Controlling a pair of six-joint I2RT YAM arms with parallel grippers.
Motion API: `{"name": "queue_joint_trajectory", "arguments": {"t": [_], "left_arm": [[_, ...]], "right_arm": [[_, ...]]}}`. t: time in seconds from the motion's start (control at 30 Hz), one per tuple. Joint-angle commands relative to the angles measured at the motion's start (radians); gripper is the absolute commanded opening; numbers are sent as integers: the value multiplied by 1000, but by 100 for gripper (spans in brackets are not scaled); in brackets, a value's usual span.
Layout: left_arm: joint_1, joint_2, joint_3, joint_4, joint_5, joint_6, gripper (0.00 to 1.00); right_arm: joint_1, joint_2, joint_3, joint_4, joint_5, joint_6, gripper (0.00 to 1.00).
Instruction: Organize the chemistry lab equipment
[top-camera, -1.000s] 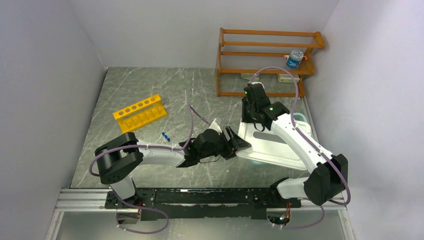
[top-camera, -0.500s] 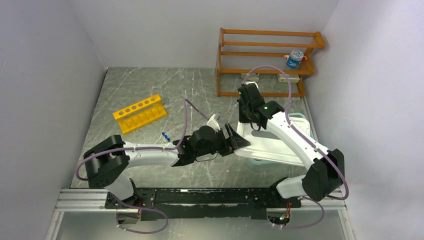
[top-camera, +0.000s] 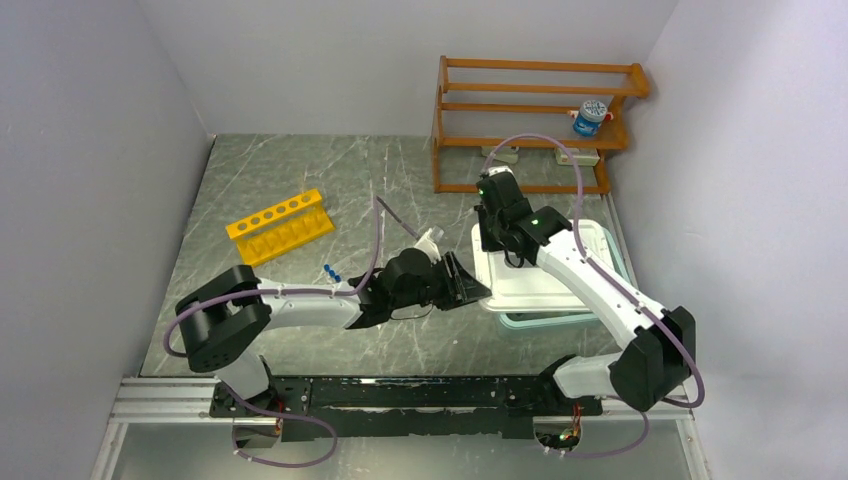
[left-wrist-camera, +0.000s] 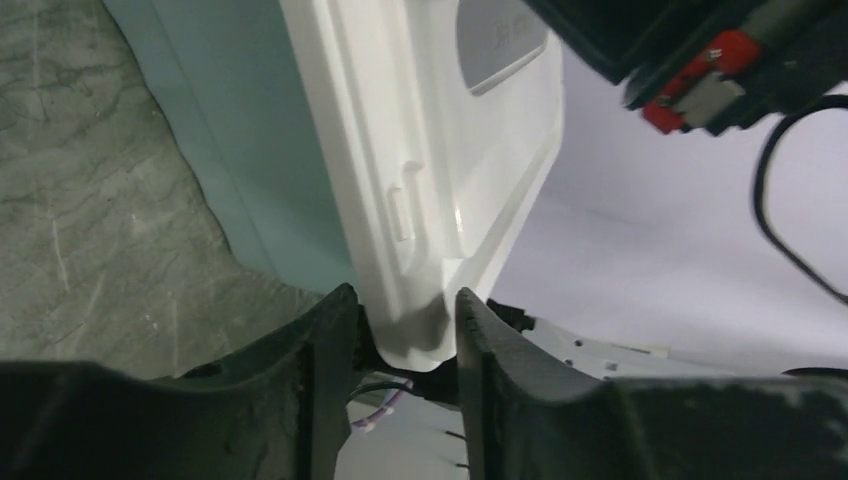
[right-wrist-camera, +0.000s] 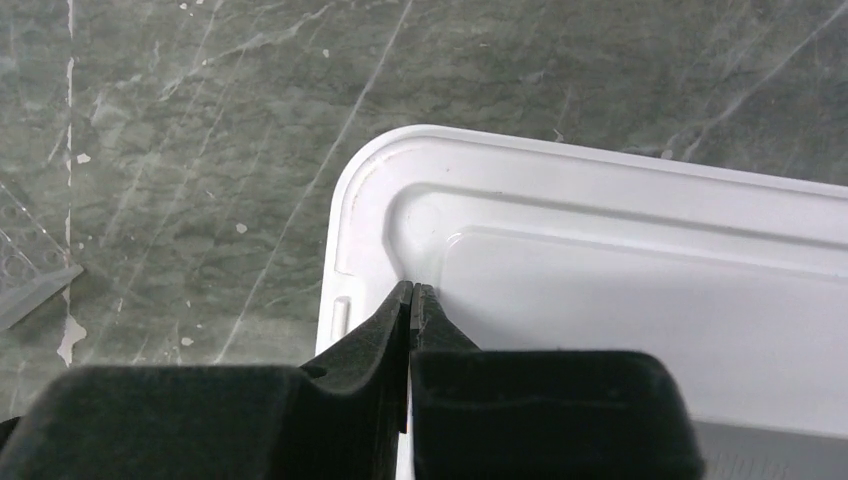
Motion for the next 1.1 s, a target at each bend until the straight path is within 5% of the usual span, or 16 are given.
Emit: {"name": "queue_joint_trajectory", "arguments": {"t": [0.0,0.23,0.6,1.07], "left_arm": [[0,27,50,48,69,33,41],[-19,53,60,83,94,25,19],[-58,47,32,191,79,-133,7],[-89,125,34,321,144,-295,14]], "right_arm": [[3,-39,-20,-26,24,4,5],[2,-96,9,5,48,69,20],[0,-107,-25,26,75,106,28],[-1,-104,-51,19,116,135,29]]}}
